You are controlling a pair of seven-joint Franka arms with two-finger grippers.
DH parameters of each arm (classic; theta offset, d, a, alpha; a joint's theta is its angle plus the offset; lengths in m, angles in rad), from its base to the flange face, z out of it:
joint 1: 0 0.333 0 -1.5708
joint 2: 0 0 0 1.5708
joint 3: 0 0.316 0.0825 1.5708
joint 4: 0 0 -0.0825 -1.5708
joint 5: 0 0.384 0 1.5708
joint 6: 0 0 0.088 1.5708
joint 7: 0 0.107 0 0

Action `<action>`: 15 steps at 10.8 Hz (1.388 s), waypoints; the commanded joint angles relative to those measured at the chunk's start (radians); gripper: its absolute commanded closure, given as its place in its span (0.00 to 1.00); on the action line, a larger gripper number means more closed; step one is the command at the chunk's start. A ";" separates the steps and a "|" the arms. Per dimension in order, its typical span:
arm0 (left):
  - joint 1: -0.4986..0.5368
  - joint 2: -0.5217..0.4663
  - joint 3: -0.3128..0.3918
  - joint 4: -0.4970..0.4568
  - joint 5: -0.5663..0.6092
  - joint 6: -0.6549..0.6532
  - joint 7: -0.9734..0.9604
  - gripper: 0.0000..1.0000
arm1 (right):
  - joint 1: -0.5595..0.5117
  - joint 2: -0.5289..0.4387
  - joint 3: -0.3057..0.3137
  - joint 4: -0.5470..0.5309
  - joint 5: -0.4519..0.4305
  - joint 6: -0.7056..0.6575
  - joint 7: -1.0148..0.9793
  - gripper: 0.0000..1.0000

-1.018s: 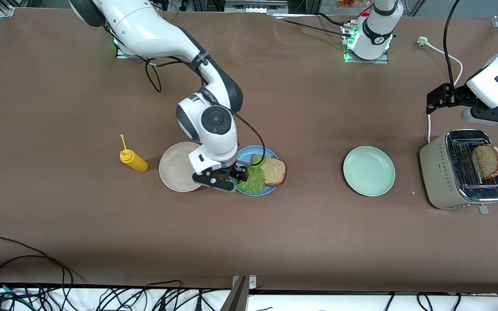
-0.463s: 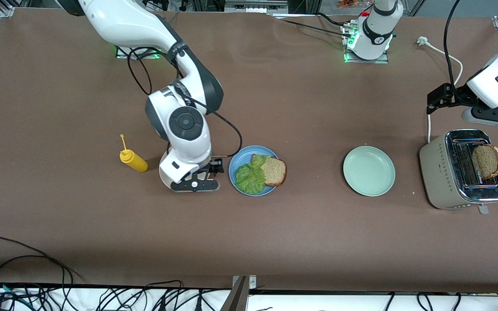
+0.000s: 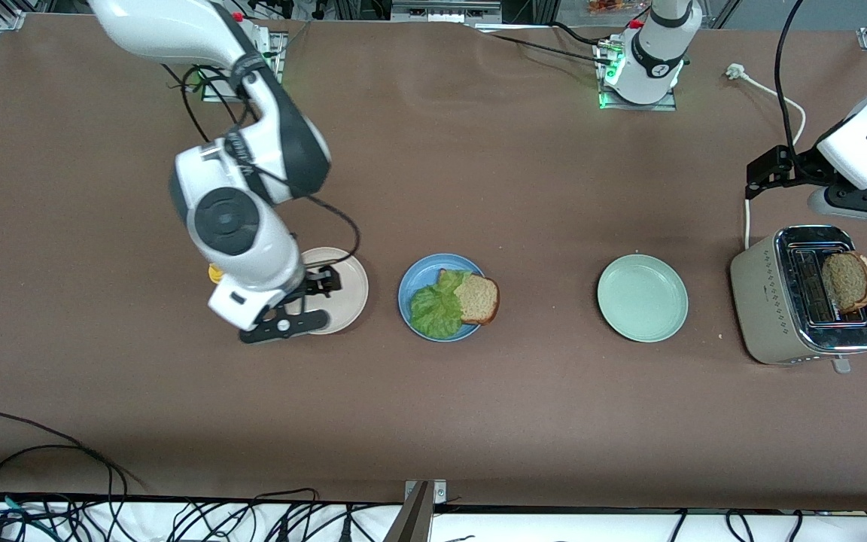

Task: Make sandwich in blue plate with both arms
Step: 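Move the right gripper back toward the yellow squeeze bottle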

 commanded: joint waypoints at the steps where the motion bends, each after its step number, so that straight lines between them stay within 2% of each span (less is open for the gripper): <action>1: 0.005 0.009 -0.002 0.025 -0.013 -0.023 0.002 0.00 | -0.100 -0.056 -0.003 -0.045 0.101 -0.074 -0.302 0.00; 2: 0.006 0.009 -0.002 0.025 -0.013 -0.023 0.004 0.00 | -0.179 -0.047 0.016 -0.045 0.144 -0.100 -0.411 0.00; 3: 0.006 0.009 -0.002 0.025 -0.013 -0.023 0.002 0.00 | -0.215 -0.030 0.007 -0.042 0.214 -0.122 -0.544 0.00; 10: 0.014 0.010 -0.002 0.025 -0.013 -0.023 0.005 0.00 | -0.387 -0.011 0.003 -0.050 0.350 -0.240 -1.135 0.00; 13: 0.017 0.010 -0.002 0.025 -0.013 -0.023 0.005 0.00 | -0.506 0.048 -0.003 -0.065 0.463 -0.265 -1.499 0.00; 15: 0.019 0.010 -0.002 0.023 -0.013 -0.023 0.004 0.00 | -0.552 0.078 -0.003 -0.072 0.480 -0.266 -1.641 0.00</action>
